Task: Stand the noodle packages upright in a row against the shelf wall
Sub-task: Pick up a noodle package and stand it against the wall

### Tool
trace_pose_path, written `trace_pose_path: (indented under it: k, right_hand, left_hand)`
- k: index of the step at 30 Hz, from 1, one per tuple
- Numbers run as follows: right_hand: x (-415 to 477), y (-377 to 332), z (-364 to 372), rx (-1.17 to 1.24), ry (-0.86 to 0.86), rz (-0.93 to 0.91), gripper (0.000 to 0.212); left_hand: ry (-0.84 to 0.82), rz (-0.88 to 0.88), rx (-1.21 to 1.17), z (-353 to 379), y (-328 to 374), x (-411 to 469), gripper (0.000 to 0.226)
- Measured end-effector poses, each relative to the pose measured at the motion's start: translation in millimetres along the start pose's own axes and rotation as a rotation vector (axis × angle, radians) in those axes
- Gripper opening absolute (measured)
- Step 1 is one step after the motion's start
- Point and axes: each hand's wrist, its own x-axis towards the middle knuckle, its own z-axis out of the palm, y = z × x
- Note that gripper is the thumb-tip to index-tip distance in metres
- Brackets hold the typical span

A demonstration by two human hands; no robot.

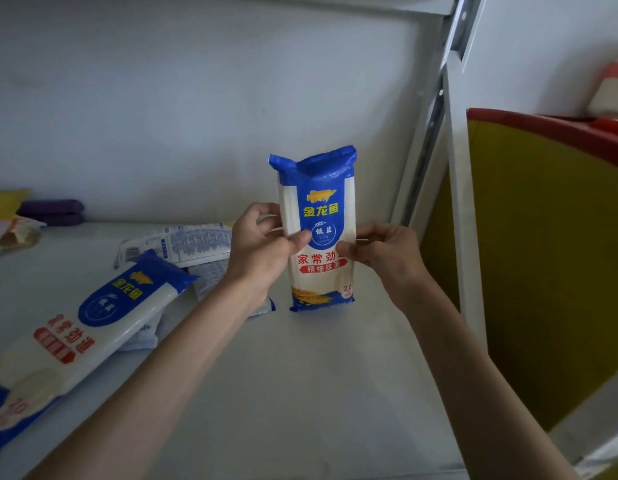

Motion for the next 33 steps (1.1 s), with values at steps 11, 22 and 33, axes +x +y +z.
trace_pose_path:
  k: [11,22,33]
  right_hand:
    - [2.6,29.1,17.1,-0.386,-0.021,-0.143,0.048]
    - [65.8,41.1,29.6,-0.384,0.131,-0.096,0.046]
    - [154.2,58.6,36.7,-0.336,0.21,-0.114,0.035]
  left_hand:
    - [-0.182,0.001,0.32,10.4,-23.6,17.2,0.033]
    - [-0.134,0.08,0.374,35.3,-42.1,79.9,0.039]
    - [-0.201,0.135,0.494,48.6,-101.7,154.6,0.045]
